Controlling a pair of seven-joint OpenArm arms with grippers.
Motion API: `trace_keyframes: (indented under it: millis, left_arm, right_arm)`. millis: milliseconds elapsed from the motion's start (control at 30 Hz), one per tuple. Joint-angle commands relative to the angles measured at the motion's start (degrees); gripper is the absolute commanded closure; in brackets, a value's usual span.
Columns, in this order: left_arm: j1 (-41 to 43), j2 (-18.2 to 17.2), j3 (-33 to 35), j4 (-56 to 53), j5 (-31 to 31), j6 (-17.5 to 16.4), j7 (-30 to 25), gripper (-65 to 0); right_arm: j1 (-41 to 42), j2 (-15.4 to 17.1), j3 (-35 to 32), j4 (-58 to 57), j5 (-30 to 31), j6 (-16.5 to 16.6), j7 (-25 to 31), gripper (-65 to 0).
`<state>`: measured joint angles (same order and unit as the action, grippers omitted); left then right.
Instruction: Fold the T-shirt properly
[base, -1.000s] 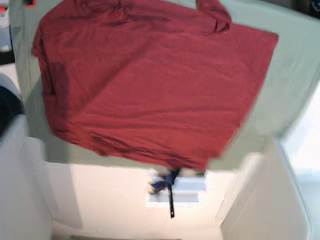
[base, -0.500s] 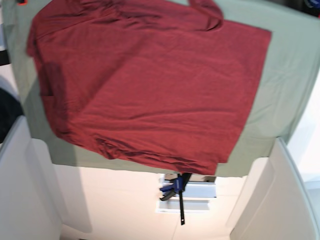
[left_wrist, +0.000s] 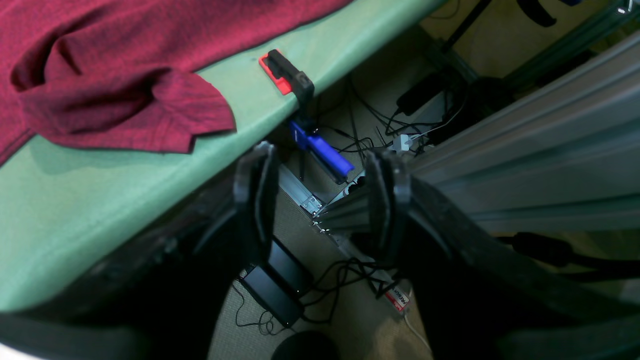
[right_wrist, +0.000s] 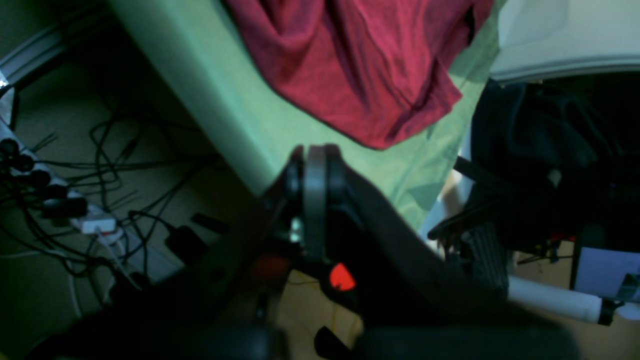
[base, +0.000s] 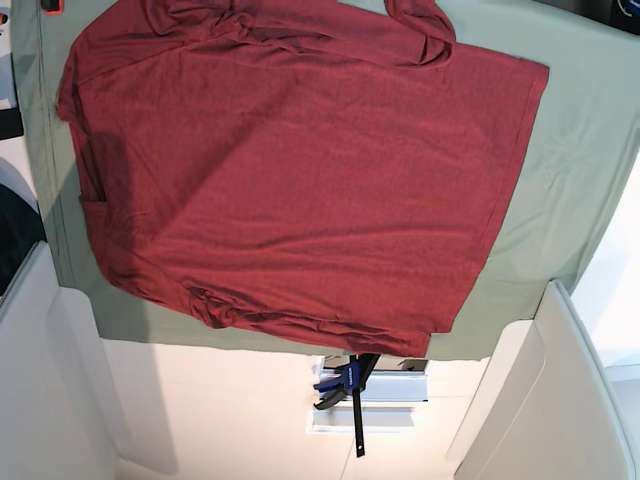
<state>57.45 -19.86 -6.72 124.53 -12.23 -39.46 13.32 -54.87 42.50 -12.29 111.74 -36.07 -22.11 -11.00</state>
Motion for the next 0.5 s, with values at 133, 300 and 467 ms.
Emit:
trace_keyframes:
  millis: [133,300,467]
  left_arm:
    - [0.81,-0.31,-0.11,1.05,-0.81,-0.54,-1.05,-31.8]
    - [0.83,-0.28,-0.11,1.05,-0.81,-0.54,-1.05,-31.8]
    - [0.83,-0.28,-0.11,1.05,-0.83,-0.54,-1.07,-31.8]
  right_arm:
    - [0.94,0.72,0.17,0.81,-10.51,-1.95,0.46,-4.6]
    - [1.88,3.5,0.17,0.81,-13.03,-1.49,0.66,-7.5]
    - [4.74,5.05,0.17,0.81,-10.67,4.61,0.96,-7.5]
